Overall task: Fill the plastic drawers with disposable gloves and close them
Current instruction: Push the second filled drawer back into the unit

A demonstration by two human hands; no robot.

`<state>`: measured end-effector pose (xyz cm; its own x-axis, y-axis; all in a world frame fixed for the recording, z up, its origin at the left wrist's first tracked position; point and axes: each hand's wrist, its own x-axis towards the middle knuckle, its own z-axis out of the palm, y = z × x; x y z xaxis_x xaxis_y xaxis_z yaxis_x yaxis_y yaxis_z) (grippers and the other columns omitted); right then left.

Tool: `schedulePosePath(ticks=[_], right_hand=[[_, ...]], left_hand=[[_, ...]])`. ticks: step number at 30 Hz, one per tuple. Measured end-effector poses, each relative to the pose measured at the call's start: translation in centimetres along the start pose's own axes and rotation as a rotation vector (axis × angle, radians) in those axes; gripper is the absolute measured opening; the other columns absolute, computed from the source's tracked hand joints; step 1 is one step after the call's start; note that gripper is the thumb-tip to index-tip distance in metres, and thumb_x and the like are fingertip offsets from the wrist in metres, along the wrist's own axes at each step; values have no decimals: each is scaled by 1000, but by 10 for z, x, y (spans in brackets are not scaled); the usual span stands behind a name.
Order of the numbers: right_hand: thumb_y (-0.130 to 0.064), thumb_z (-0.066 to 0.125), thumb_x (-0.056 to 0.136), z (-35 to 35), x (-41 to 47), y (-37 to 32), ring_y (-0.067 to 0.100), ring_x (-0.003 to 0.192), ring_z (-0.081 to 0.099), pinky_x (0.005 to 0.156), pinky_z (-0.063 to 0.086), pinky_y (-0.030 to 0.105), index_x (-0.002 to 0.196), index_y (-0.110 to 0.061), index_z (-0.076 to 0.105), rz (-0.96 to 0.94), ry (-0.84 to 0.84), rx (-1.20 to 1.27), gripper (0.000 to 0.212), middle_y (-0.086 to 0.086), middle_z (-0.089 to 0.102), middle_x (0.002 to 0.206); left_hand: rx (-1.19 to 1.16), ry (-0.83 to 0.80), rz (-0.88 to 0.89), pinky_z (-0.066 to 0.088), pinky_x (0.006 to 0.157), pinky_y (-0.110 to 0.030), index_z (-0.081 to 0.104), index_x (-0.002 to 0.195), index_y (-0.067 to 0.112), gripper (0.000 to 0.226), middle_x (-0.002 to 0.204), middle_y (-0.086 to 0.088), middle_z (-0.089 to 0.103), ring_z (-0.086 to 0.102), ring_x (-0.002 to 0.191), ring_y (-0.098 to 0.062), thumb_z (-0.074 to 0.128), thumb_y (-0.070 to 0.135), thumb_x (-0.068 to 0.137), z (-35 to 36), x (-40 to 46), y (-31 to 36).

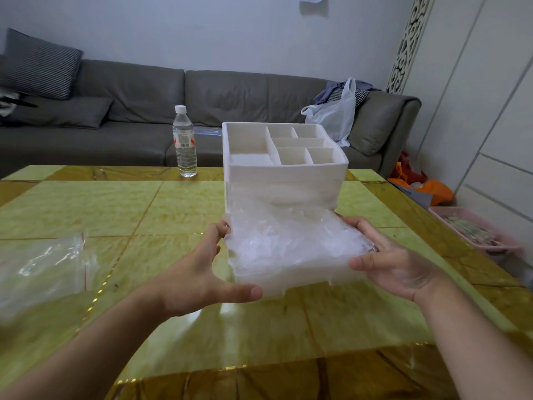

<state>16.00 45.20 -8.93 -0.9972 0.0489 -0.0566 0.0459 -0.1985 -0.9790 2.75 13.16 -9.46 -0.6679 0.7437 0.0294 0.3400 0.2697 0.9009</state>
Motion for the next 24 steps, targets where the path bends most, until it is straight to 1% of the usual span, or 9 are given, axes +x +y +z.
schedulePosePath(ticks=[2, 4, 7, 10, 14, 16, 19, 21, 24], right_hand=[[-16, 107, 42, 2, -2, 0, 34, 134, 62, 98, 60, 40, 146, -13, 51, -3, -9, -45, 118, 12, 61, 147], [-19, 107, 45, 7, -5, 1, 34, 134, 61, 101, 58, 40, 145, -15, 52, -4, -8, -91, 114, 12, 61, 146], [-18, 102, 55, 24, -12, 6, 32, 131, 64, 100, 57, 40, 145, -15, 50, -14, 13, -144, 104, 6, 69, 136], [-16, 93, 65, 49, -19, 9, 28, 125, 68, 96, 58, 39, 144, -20, 50, -26, 43, -247, 90, 1, 72, 129], [-31, 100, 61, 82, -32, 14, 22, 123, 69, 95, 60, 39, 142, -28, 52, -19, 102, -389, 94, -2, 68, 135], [-49, 104, 52, 97, -39, 18, 18, 128, 65, 106, 56, 45, 139, -34, 53, -26, 157, -487, 102, -10, 67, 137], [-75, 95, 44, 119, -50, 20, 8, 127, 63, 111, 51, 49, 130, -45, 55, -44, 272, -637, 100, -18, 67, 134], [-70, 94, 55, 130, -55, 18, 4, 126, 62, 113, 50, 48, 128, -47, 52, -42, 322, -697, 87, -21, 66, 133], [-50, 90, 78, 146, -69, 14, 2, 134, 48, 118, 42, 35, 141, -41, 37, -86, 423, -942, 82, -23, 45, 141]], left_hand=[[3, 3, 5, 44, 94, -9, 32, 122, 53, 86, 121, 44, 48, 42, 120, 25, 95, 50, 64, -3, -3, -2], [2, 19, -11, 43, 112, -32, 31, 133, 49, 100, 141, 27, 46, 42, 138, -3, 95, 61, 57, -8, -8, -6], [-45, 20, -39, 47, 112, -46, 29, 136, 53, 105, 150, 15, 47, 50, 138, -18, 95, 65, 55, -17, -26, -8], [-86, 40, -60, 49, 110, -48, 34, 137, 52, 101, 149, 12, 52, 56, 135, -21, 95, 63, 57, -29, -49, -10], [-143, 94, -58, 49, 110, -44, 41, 137, 49, 93, 146, 17, 54, 59, 131, -16, 94, 60, 61, -40, -86, -14], [-139, 136, -36, 50, 107, -35, 47, 134, 45, 86, 141, 19, 57, 62, 127, -9, 92, 60, 62, -42, -103, -14], [-71, 178, -49, 51, 107, -34, 50, 132, 44, 81, 141, 21, 56, 61, 127, -6, 89, 65, 63, -45, -118, -15], [-6, 218, -65, 50, 103, -27, 47, 133, 43, 85, 142, 21, 53, 58, 126, -4, 87, 67, 62, -43, -124, -15], [222, 345, -18, 44, 105, -25, 31, 136, 38, 91, 141, 18, 39, 48, 126, 0, 83, 63, 66, -30, -134, -5]])
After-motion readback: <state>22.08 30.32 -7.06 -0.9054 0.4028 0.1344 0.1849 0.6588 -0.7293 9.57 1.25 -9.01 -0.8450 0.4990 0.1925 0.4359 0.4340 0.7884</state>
